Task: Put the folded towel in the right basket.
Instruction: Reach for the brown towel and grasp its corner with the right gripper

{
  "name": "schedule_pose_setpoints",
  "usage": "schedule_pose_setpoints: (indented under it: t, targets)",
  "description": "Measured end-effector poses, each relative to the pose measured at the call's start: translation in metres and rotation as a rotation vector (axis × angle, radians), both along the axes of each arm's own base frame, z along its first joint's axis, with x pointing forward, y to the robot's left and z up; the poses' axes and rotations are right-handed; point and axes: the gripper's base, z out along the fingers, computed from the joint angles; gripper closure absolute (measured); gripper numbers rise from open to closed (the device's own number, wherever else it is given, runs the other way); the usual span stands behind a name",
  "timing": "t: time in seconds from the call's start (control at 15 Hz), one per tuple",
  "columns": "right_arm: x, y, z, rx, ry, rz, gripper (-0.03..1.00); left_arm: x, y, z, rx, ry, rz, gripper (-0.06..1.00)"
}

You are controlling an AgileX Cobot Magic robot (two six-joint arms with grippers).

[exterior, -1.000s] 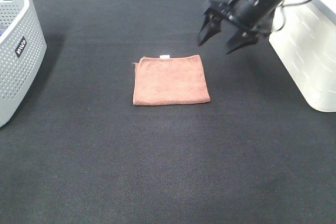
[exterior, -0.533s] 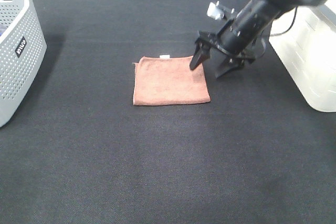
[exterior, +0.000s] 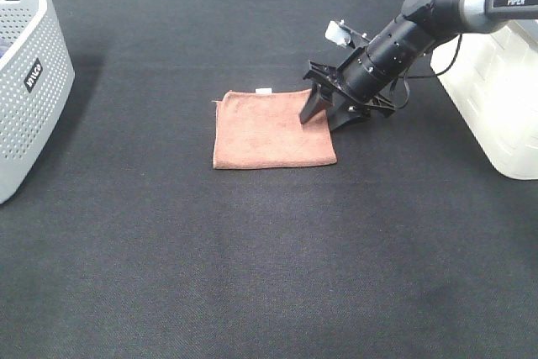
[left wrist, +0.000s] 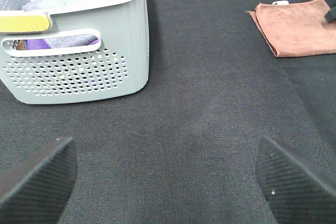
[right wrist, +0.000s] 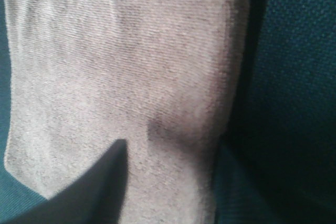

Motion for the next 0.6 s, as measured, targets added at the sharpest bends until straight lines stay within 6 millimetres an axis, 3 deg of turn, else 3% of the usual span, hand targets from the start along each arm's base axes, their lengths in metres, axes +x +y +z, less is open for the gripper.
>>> schedule_pose_setpoints:
  t: [0.07, 0.27, 0.47, 0.6]
  targets:
    - [0.0, 0.0, 0.0, 0.0, 0.0, 0.0, 0.53, 0.0, 0.0, 0.0, 0.0, 0.0, 0.0, 0.07]
    - [0.0002, 0.0011, -0.0002, 0.017, 0.005, -0.009, 0.7, 0.0, 0.0, 0.0, 0.0, 0.0, 0.0, 0.07]
    - [0.0002, 0.0015, 0.0001, 0.022, 0.007, -0.012, 0.97, 0.0, 0.0, 0.0, 0.0, 0.0, 0.0, 0.07]
    - [0.0003, 0.0019, 0.0004, 0.028, 0.008, -0.016, 0.97, 0.0, 0.0, 0.0, 0.0, 0.0, 0.0, 0.07]
